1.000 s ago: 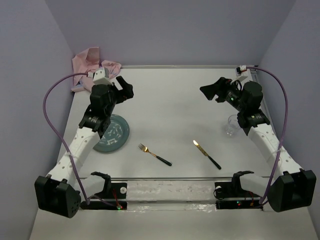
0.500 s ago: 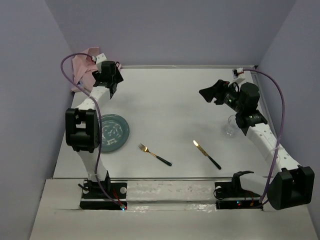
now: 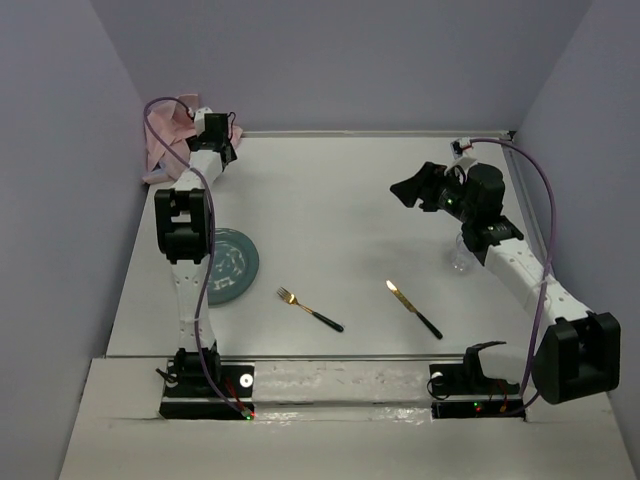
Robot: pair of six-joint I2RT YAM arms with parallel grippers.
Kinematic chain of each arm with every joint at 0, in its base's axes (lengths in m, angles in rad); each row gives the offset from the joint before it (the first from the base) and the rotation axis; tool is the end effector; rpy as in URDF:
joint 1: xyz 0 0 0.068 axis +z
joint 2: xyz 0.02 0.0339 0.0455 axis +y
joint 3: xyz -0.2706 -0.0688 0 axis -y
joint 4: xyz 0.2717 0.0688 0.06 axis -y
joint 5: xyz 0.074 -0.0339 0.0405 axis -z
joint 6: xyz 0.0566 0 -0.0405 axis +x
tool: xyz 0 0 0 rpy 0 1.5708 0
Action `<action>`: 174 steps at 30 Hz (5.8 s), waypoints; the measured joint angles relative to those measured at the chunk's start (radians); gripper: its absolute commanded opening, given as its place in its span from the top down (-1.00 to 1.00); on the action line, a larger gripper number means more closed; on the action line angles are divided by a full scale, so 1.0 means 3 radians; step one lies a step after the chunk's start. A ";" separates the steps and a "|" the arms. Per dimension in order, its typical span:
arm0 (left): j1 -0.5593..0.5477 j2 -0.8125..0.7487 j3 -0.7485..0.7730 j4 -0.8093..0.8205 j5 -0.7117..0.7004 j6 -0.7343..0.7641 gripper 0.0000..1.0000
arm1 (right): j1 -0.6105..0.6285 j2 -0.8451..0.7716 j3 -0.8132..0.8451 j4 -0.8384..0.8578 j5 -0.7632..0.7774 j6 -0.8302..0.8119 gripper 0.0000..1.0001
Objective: Set the dinner table for one person
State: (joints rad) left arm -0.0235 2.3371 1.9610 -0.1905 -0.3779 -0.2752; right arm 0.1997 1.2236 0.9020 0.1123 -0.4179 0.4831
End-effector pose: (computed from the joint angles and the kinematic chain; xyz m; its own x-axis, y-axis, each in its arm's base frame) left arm 0.5896 0.0070 0.1965 -0.4378 -0.2423 -0.8658 -0.4243 0.9047 -0.0387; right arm 0.3166 0.0875 0.3129 -0.4453 0.3430 -0.8271 -0.4105 0.7427 0.5291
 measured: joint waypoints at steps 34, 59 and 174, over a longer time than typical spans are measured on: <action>0.0042 0.0481 0.0535 -0.0443 -0.0304 0.0378 1.00 | 0.0168 0.0387 0.0154 -0.0001 0.0145 -0.0041 -0.49; -0.1556 -0.1251 -0.0034 -0.0039 0.0862 0.0170 1.00 | 0.0191 0.0573 0.0301 -0.0041 0.0532 -0.0210 -0.54; -0.1245 -0.3034 -0.3456 0.1348 -0.0484 -0.0581 -0.98 | 0.0387 0.0628 -0.0086 -0.0868 0.0732 -0.0748 1.00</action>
State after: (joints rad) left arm -0.3969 1.4269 0.9241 0.2138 -0.5232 -0.4496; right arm 0.3157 1.4120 0.8761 -0.1482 -0.1982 0.2588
